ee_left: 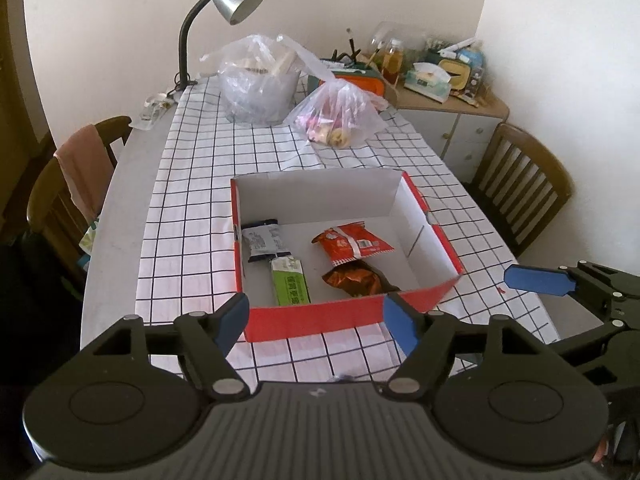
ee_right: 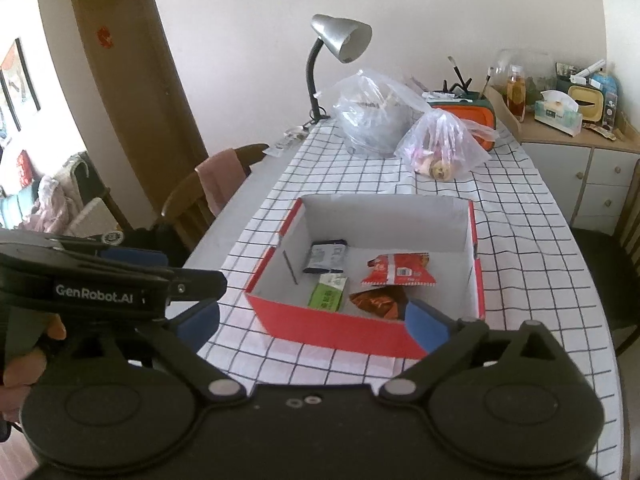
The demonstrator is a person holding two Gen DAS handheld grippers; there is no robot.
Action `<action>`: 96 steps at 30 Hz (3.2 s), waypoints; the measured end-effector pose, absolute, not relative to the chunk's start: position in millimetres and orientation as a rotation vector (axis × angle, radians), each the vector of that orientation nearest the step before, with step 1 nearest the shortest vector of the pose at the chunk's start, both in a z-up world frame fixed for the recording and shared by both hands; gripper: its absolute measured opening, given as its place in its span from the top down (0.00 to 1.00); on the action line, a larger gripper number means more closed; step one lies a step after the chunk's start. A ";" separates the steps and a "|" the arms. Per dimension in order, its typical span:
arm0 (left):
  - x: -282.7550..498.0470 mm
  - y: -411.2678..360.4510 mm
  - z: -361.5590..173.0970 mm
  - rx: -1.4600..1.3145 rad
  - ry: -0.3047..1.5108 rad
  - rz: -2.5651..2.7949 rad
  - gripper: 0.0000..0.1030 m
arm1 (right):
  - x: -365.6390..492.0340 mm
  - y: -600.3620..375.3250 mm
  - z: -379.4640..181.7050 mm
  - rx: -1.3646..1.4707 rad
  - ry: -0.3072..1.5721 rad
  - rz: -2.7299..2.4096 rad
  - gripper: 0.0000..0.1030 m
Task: Organize snacks
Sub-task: 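Move both grippers back toward the remaining snack pile, then grasp the cream patterned pouch with the left gripper while the right grasps the grey lollipop pack, then carry both held snacks over the red box and lower them inside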
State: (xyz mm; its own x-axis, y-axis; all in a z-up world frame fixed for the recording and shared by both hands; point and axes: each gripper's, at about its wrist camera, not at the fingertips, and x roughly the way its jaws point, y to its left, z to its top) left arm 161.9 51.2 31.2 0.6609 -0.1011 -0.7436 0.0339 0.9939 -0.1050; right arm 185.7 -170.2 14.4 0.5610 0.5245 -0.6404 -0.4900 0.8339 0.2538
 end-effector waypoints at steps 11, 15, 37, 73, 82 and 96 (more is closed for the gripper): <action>111.5 49.5 16.1 -0.084 0.845 -0.110 0.22 | 142.2 -192.3 5.3 0.092 0.762 0.576 0.00; 98.9 48.8 -2.0 -0.104 0.887 -0.111 0.22 | 133.8 -203.9 -12.8 0.097 0.806 0.523 0.00; 97.8 18.5 -123.2 -0.171 1.209 -0.088 0.22 | 148.4 -237.4 -126.5 0.086 1.104 0.222 0.06; 116.3 -15.1 -176.6 -0.075 1.291 -0.084 0.36 | 178.3 -224.3 -177.6 -0.032 1.066 0.157 0.62; 112.2 -10.8 -171.4 -0.110 1.291 -0.099 0.49 | 167.1 -236.7 -174.0 0.016 1.056 0.149 0.63; 94.8 -8.0 -154.1 -0.131 1.277 -0.136 0.51 | 126.4 -254.5 -149.8 0.077 1.037 0.197 0.63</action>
State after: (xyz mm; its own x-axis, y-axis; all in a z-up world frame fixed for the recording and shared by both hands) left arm 94.8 -8.0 -154.1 0.2839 -0.1740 -0.9429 0.0292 0.9845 -0.1729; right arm 126.4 -254.5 -149.8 0.4934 0.1985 -0.8469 -0.1261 0.9796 0.1562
